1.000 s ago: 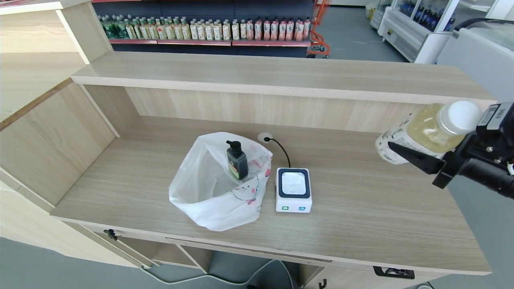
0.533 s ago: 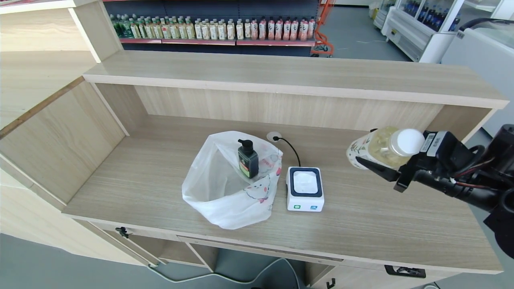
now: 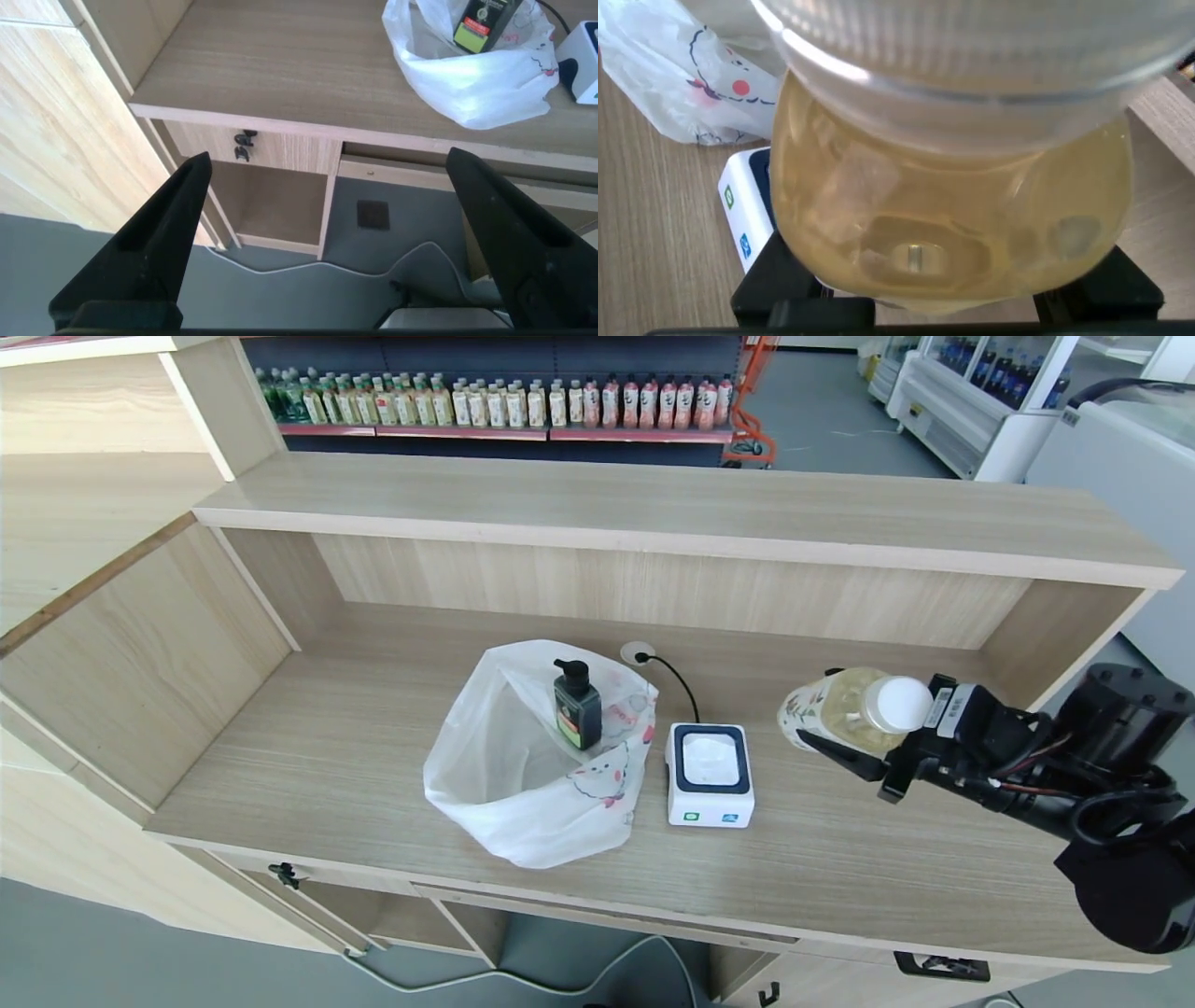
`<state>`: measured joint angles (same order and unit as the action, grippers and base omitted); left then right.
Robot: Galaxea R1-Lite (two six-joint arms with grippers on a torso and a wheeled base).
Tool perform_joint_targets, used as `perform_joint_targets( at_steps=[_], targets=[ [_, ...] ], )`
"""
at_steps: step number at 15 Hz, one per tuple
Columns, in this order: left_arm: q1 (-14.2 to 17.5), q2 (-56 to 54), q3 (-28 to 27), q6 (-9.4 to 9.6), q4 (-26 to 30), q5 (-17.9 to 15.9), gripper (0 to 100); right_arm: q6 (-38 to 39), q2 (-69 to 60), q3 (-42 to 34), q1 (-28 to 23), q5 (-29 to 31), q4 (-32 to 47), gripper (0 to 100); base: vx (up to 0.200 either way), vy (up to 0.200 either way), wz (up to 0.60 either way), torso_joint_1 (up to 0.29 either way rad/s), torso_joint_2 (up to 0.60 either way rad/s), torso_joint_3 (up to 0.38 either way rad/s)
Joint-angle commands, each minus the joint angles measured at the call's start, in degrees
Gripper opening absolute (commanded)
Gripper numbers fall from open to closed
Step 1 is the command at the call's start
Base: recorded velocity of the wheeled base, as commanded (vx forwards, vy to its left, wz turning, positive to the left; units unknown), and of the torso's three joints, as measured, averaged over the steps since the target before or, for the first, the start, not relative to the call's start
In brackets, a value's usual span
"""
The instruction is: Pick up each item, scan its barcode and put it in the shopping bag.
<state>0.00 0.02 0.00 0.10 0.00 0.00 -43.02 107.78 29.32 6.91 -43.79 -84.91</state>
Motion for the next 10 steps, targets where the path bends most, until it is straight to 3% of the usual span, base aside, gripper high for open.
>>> perform_joint_targets(
  at_steps=[1,10],
  targets=[
    [0.0,0.0,0.0,-0.01,0.0,0.0,100,0.0,2.2,-0.4,0.1,-0.1,-0.3,0,0.0,0.0,0.0,0.0,0.0,0.0],
    [0.0,0.0,0.0,-0.01,0.0,0.0,100,0.0,4.0,0.2,4.0,0.1,-0.4,0,0.0,0.0,0.0,0.0,0.0,0.0]
  ],
)
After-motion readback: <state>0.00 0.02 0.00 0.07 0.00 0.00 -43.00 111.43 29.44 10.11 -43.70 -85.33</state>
